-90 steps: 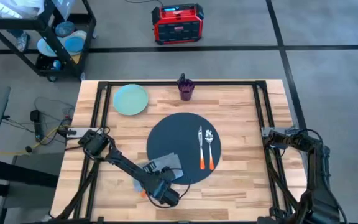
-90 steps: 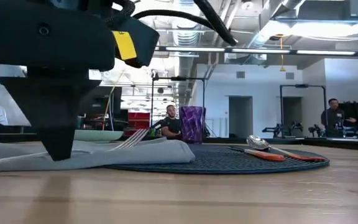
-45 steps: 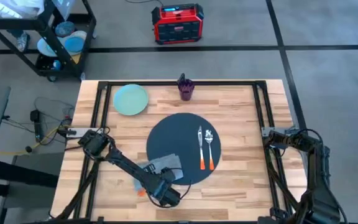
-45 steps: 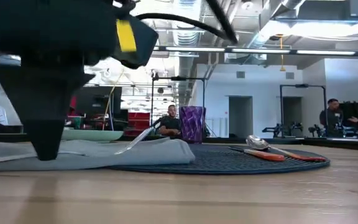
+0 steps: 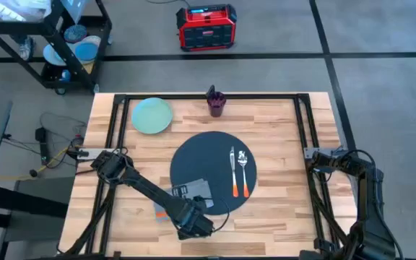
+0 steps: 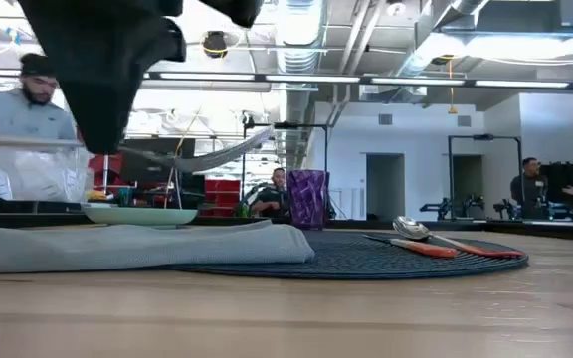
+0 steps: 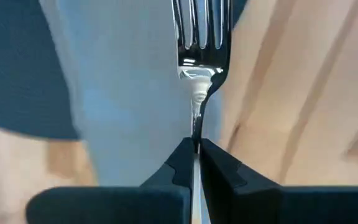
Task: Set table place
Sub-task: Put the orange fork on the table napkin
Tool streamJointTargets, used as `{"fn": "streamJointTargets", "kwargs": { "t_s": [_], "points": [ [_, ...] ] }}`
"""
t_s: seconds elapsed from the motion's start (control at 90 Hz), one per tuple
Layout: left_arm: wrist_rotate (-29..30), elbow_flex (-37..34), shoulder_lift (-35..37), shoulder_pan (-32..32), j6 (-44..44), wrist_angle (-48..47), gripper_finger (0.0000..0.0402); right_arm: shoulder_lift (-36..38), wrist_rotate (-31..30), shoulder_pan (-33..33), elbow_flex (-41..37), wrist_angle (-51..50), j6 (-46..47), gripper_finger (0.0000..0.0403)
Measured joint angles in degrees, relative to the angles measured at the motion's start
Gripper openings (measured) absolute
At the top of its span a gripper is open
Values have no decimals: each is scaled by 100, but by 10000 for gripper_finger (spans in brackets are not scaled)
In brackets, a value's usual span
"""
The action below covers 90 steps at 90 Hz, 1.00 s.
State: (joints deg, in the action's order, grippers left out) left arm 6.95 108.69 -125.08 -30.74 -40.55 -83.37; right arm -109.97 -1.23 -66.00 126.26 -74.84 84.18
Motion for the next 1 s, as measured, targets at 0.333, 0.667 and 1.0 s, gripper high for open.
{"fn": "streamJointTargets", "kwargs": {
  "t_s": [0.333, 0.667, 1.0],
  "points": [
    [134, -217, 0, 282, 334, 292, 0, 0, -28, -1, 0, 25, -2, 118],
    [481, -217, -2, 619, 626, 659, 0, 0, -33, -2, 0, 27, 131, 118],
    [233, -774, -11, 626, 530, 875, 0, 0, -35, -131, 1, 12, 284, 118]
  ]
}}
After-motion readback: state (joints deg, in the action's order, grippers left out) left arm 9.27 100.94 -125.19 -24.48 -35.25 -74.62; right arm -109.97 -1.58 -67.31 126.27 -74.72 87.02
